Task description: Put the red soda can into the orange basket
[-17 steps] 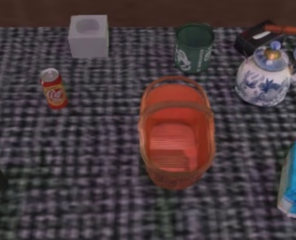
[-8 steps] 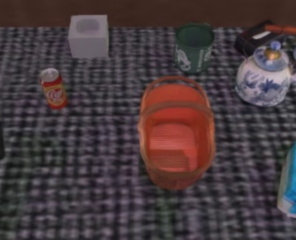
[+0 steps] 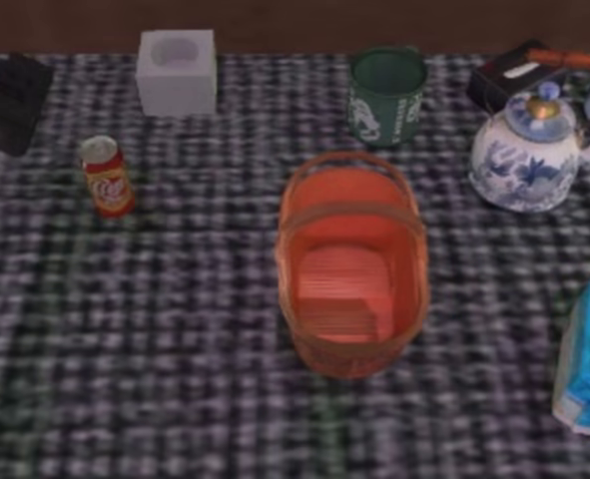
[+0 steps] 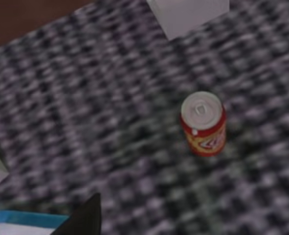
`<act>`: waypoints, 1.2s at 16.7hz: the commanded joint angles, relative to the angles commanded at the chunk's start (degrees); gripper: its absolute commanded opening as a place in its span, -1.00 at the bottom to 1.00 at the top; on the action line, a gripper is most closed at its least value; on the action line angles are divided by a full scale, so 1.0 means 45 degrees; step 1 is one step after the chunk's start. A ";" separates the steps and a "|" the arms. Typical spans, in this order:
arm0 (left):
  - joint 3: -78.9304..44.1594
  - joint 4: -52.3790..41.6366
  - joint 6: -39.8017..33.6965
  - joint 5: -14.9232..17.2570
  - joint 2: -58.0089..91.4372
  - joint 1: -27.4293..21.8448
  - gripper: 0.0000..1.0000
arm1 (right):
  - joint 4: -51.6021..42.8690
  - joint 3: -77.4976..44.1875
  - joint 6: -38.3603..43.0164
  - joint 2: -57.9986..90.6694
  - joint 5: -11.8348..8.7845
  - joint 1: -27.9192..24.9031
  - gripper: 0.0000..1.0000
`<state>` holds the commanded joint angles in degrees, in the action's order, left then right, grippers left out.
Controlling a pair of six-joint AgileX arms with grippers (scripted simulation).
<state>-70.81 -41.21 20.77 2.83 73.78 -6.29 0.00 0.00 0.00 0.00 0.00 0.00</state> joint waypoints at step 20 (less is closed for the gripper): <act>-1.5304 -0.9115 0.4212 -0.0537 1.6343 -0.0303 1.00 | 0.0000 0.0000 0.0000 0.0000 0.0000 0.0000 1.00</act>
<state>-139.67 -82.23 39.73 0.41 147.33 -7.65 0.00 0.00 0.00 0.00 0.00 0.00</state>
